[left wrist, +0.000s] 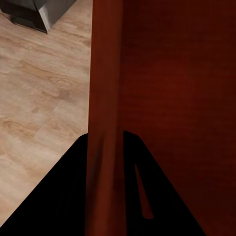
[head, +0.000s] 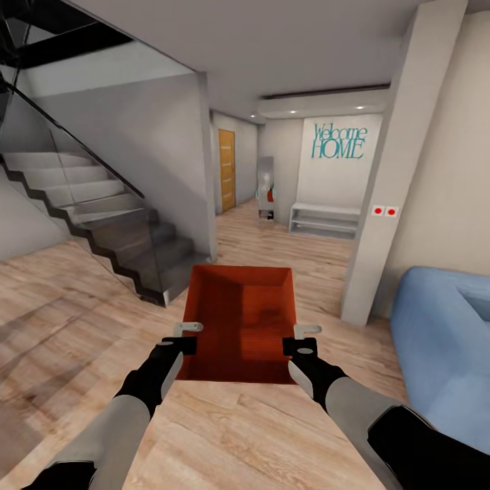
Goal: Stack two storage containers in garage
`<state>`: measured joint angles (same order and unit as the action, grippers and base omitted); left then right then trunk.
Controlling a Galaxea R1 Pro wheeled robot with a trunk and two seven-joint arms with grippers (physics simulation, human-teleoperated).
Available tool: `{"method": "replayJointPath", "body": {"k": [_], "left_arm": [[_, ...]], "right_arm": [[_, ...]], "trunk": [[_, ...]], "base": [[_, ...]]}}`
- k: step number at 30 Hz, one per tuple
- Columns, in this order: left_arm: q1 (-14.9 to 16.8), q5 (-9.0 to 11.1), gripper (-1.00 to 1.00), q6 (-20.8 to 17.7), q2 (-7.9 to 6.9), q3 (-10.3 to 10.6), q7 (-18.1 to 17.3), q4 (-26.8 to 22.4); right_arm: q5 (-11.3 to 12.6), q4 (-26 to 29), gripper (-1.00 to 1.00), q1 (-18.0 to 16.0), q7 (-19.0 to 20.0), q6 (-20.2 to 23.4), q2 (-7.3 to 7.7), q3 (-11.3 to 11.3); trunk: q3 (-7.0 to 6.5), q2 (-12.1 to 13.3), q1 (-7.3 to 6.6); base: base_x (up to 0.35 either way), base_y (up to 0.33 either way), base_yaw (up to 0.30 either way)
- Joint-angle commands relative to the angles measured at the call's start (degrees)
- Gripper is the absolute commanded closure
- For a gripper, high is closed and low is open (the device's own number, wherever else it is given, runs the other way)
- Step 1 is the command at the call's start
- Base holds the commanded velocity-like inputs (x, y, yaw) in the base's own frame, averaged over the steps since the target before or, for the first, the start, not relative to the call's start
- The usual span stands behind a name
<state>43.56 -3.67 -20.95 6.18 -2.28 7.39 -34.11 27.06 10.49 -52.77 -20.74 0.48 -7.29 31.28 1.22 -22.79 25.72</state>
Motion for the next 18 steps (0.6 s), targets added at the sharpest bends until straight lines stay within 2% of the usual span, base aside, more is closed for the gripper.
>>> {"method": "replayJointPath", "body": {"k": [1,18], "left_arm": [[0.03,-0.11,1.00,-0.32,0.41,-0.80,-0.18,0.01],[0.03,-0.09,1.00,-0.23,0.41,-0.80,-0.18,0.00]], "right_arm": [[-0.75,1.33,1.00,-0.05,0.00,-0.29,-0.07,-0.70],[-0.78,1.35,1.00,-0.05,0.00,-0.30,-0.07,-0.70]], "trunk": [[0.12,-0.12,0.07],[0.12,-0.12,0.07]], "base": [[0.322,0.000,0.000],[0.322,0.000,0.000]]}}
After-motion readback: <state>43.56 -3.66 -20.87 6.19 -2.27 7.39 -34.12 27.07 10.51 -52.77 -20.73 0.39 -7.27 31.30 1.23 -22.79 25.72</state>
